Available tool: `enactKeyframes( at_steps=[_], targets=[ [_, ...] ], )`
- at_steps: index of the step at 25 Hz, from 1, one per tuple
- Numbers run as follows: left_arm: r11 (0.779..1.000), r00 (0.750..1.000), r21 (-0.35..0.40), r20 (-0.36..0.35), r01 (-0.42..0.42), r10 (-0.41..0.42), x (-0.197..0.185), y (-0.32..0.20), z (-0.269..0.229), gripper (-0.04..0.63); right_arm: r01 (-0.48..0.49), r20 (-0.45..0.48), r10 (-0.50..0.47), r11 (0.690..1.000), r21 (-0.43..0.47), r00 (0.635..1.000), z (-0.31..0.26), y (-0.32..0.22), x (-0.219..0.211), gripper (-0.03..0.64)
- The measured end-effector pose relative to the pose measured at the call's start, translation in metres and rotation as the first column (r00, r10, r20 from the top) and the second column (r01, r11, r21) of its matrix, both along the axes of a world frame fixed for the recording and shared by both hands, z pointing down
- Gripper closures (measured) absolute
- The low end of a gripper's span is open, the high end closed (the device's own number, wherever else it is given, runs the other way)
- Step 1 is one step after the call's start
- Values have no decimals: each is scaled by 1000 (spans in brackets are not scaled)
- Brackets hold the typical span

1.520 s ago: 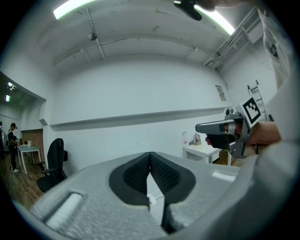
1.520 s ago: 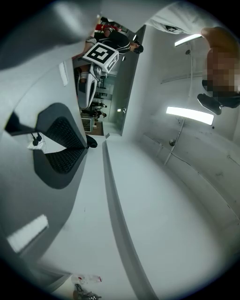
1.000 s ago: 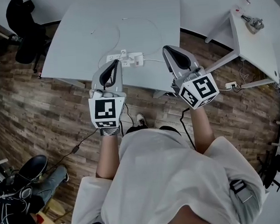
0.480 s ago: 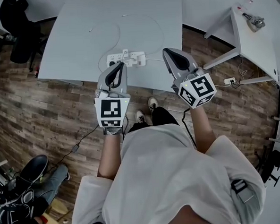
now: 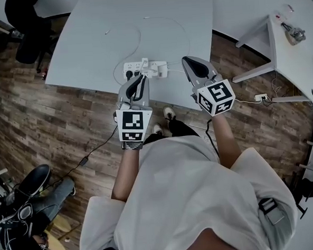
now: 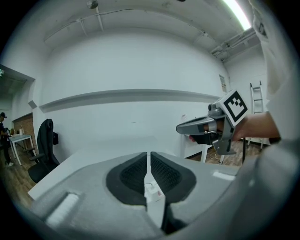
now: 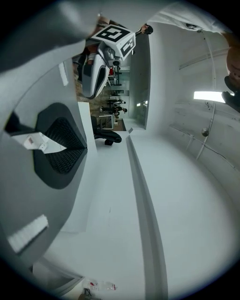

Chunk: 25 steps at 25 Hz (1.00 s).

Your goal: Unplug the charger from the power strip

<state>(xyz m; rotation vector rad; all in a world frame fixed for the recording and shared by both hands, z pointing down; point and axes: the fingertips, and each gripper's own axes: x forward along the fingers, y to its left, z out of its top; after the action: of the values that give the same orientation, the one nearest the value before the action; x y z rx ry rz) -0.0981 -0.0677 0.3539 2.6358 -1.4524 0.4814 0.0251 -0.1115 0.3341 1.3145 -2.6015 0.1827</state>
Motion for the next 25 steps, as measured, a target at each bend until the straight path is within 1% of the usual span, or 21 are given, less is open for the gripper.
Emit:
enactKeyframes(
  at_steps=[3, 7, 9, 12, 16, 19, 21, 23, 25],
  targets=[
    [1000, 1000, -21, 5, 15, -15, 1, -8, 14, 574, 10, -16, -11, 999, -39, 1000, 23, -10, 3, 615],
    [998, 999, -58, 13, 39, -39, 1, -16, 33, 565, 47, -20, -49, 995, -83, 999, 48, -17, 0, 615],
    [995, 998, -81, 35, 57, -54, 0, -20, 43, 543, 67, -34, -72, 991, -112, 997, 62, -21, -3, 615],
    [991, 996, -114, 66, 72, -65, 2, -23, 59, 537, 102, -65, -114, 981, -162, 991, 85, -26, -6, 614],
    [983, 997, -169, 49, 68, -60, 16, -23, 81, 537, 120, -83, -140, 971, -205, 987, 108, -32, -2, 614],
    [974, 995, -210, 69, 79, -66, 19, -27, 100, 515, 138, -81, -161, 963, -232, 984, 123, -35, -2, 614],
    [968, 995, -235, 70, 86, -71, 20, -29, 110, 506, 151, -81, -176, 956, -252, 981, 133, -36, -2, 612],
    [964, 995, -252, 64, 90, -76, 22, -32, 118, 498, 161, -82, -190, 949, -271, 978, 143, -37, 0, 589],
    [958, 995, -269, 57, 96, -84, 25, -35, 125, 489, 171, -80, -201, 943, -287, 976, 151, -38, 1, 588]
  ],
)
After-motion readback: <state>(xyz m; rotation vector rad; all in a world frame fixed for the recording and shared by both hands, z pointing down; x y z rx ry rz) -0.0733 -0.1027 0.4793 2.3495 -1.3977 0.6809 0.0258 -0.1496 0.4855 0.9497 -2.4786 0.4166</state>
